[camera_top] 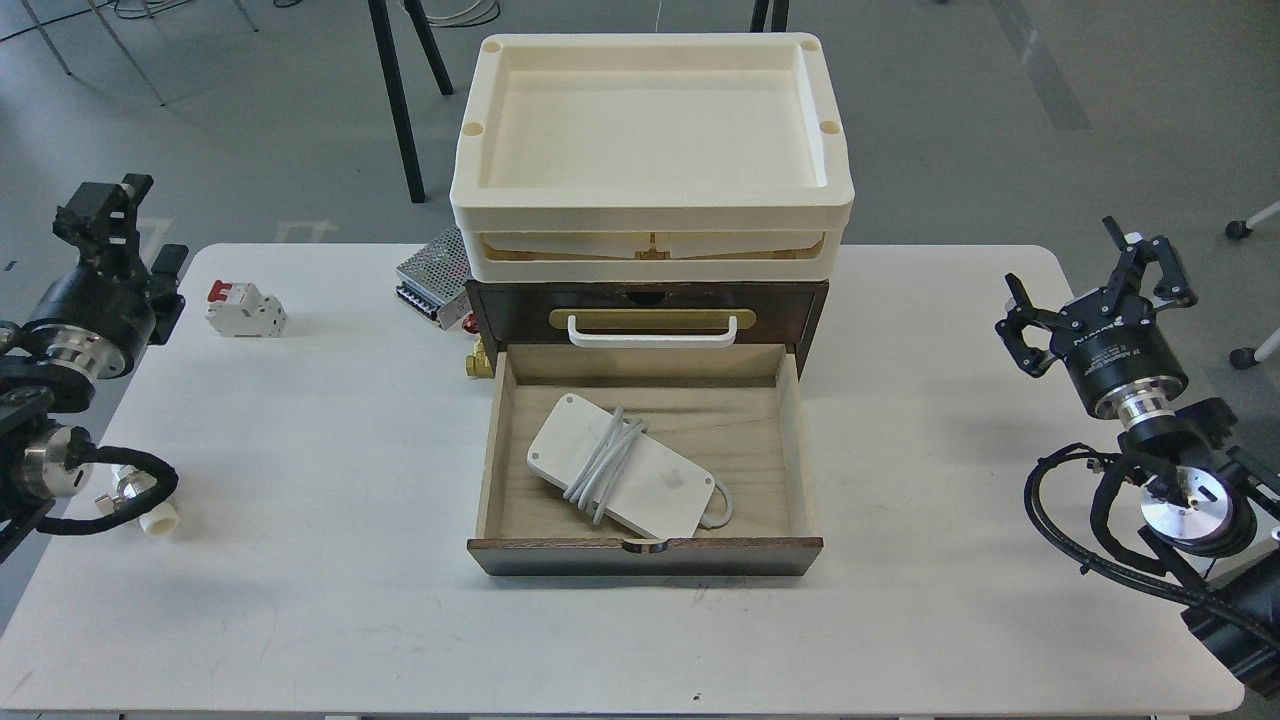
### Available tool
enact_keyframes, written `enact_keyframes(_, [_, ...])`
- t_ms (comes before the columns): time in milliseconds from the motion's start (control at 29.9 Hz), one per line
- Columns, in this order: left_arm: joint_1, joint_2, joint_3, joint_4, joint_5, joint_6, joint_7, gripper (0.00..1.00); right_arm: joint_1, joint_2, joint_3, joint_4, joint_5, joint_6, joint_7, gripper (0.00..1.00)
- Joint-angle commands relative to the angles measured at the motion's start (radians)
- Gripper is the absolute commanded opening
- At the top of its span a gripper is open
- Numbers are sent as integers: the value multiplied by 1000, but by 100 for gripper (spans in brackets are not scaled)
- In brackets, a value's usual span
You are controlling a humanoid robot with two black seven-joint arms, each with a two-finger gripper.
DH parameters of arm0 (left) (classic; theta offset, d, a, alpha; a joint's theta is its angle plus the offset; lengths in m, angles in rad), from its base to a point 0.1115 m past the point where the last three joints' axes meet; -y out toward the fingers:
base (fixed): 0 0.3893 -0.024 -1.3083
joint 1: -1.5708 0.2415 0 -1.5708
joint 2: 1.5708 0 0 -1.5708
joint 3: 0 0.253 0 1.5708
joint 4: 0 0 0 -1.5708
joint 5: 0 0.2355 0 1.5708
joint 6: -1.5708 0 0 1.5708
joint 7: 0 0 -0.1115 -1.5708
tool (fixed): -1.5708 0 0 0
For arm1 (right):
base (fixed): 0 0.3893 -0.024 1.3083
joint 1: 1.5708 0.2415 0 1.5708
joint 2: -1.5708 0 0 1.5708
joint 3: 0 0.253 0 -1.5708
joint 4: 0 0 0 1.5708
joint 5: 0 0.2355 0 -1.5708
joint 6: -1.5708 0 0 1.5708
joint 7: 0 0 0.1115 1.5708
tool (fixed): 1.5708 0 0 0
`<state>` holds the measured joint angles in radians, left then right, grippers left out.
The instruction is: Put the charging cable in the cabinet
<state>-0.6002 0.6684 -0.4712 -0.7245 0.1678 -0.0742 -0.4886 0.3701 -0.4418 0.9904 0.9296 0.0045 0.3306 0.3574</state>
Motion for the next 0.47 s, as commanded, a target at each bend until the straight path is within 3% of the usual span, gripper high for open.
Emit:
enact_keyframes(0, [-1, -33, -29, 54, -7, -59, 0, 87, 1, 0, 2, -2, 0, -1, -1, 99])
enact_keyframes(435, [19, -39, -26, 51, -5, -119, 0, 89, 0, 0, 2, -2, 0, -5, 0, 99])
